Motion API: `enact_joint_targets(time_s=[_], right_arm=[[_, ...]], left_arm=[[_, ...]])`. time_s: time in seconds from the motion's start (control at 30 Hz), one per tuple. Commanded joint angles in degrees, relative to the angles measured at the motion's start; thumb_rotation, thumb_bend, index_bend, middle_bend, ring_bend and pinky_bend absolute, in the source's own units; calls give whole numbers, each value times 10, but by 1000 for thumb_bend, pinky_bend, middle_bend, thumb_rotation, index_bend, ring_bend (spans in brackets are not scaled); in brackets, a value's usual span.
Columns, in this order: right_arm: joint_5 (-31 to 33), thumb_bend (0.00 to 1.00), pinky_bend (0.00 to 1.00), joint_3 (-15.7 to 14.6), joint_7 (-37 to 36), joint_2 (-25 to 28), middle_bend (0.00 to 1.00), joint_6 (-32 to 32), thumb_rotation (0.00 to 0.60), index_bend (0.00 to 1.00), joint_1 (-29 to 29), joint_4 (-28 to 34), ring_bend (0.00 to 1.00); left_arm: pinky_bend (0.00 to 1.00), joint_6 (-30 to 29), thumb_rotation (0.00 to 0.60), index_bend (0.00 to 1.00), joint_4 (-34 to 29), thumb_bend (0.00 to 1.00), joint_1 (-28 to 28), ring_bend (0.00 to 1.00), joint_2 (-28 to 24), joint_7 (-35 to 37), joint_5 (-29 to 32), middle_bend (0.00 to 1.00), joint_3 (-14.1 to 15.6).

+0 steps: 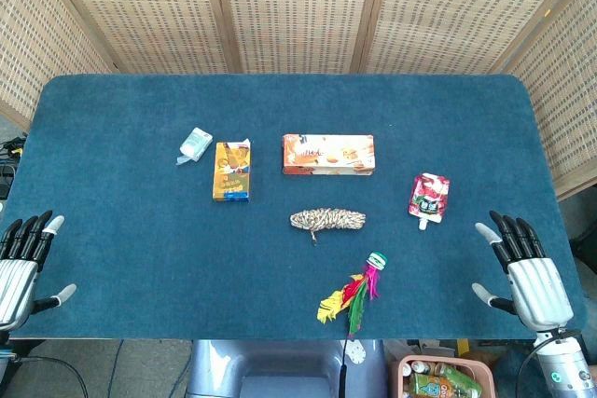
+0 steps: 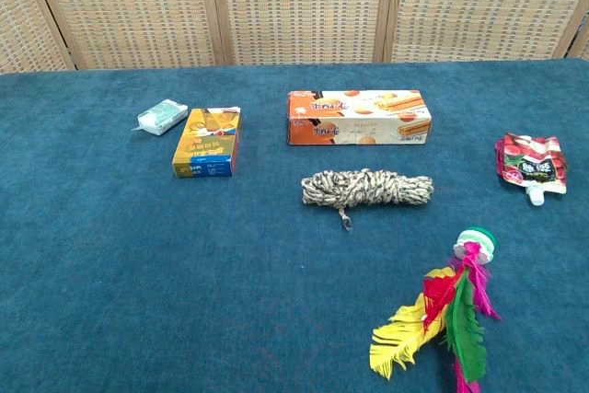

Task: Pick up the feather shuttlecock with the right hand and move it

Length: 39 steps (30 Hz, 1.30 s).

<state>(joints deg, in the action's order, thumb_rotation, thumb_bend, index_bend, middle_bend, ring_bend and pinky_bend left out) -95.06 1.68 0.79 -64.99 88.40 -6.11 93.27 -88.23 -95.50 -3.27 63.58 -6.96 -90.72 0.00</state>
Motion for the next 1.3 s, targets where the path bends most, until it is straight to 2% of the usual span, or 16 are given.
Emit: enact_joint_targets(time_s=[0.03,0.3,0.43,0.57,0.63,0.77,0.93,1.3], right_arm=[[-1,0,0,-1,2,-1,0,-2,600,58,-1,0,0],[-21,0,0,-8,14,-1,0,-20,600,67,-14,-9,0],[-109,0,0,-27,7,-7,0,-39,600,136,-54,-59,0],[-218,0,0,-61,-63,-21,0,-47,600,185,-107,-114,0],[-258,0,0,-71,-90,-32,0,-48,600,207,-133,-142,0],[-313,0,0,-78,-99,-62,0,-56,600,248,-178,-191,0],[-338,0,0,-86,-89,-96,0,-89,600,271,-217,-220,0],[-331,0,0,-80,-50,-152,0,-154,600,286,-278,-211,0]], left_arm=[[0,-2,600,0,0,0,1,0,-2,4,-2,0,0],[0,-1,600,0,2,0,1,0,-1,4,-5,0,2],[0,4,600,0,2,0,-2,0,2,-3,-6,0,2],[0,4,600,0,-1,0,-3,0,3,-6,-2,0,-2],[0,4,600,0,-2,0,-3,0,3,-6,2,0,-3],[0,11,600,0,-1,0,-6,0,3,-6,11,0,-7],[0,24,600,0,-1,0,-12,0,3,-6,27,0,-13],[0,37,600,0,-2,0,-17,0,1,-4,48,0,-20]])
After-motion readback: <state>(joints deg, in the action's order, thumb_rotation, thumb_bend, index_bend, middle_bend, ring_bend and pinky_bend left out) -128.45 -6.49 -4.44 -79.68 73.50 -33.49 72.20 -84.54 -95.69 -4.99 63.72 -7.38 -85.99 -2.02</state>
